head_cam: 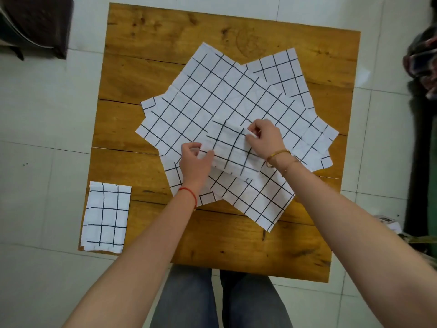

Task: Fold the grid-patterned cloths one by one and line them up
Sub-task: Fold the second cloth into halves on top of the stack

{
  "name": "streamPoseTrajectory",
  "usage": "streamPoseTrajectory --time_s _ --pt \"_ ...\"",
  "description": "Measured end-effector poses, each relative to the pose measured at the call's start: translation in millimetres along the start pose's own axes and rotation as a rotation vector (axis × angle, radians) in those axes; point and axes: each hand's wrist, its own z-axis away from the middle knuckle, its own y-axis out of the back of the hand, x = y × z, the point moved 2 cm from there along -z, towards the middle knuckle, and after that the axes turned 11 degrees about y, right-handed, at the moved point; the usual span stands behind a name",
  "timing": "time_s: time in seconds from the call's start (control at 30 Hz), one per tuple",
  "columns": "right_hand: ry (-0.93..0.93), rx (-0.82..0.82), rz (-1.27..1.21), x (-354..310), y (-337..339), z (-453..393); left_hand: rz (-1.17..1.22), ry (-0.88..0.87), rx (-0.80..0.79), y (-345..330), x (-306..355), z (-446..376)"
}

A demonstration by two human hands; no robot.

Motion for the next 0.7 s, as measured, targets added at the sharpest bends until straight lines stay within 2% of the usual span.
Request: streamPoseTrajectory --time_s 0.1,0.17,0.2,0.33,0.43,0.7 --pt "-0.180 0.021 -0.383 -7.5 -4.7 19.8 0.265 0.222 -0.209 12.9 -5.0 -0.2" --pt "-0.242 0.024 -0.518 -15.1 -13.1 33.2 0.205 0.236 -0.293 19.1 -7.7 5.6" --pt "-0.264 0.029 -0.553 -19.5 -18.3 39.6 0.177 0.226 -0.312 21.8 -8.0 9.6" --pt "-0.331 0.074 -0.653 -31.3 -39.0 60.7 0.050 0.127 -0.196 37.0 -11.8 20.0" --pt "-0.338 0.039 -0.570 -33.6 -53.6 70.4 -0.090 0.024 -0.138 57.4 -20.9 20.9" --pt "-0.299 -0.002 -0.365 -64.5 -114.2 107.3 -0.235 -0.050 -0.050 131.1 -70.5 30.0"
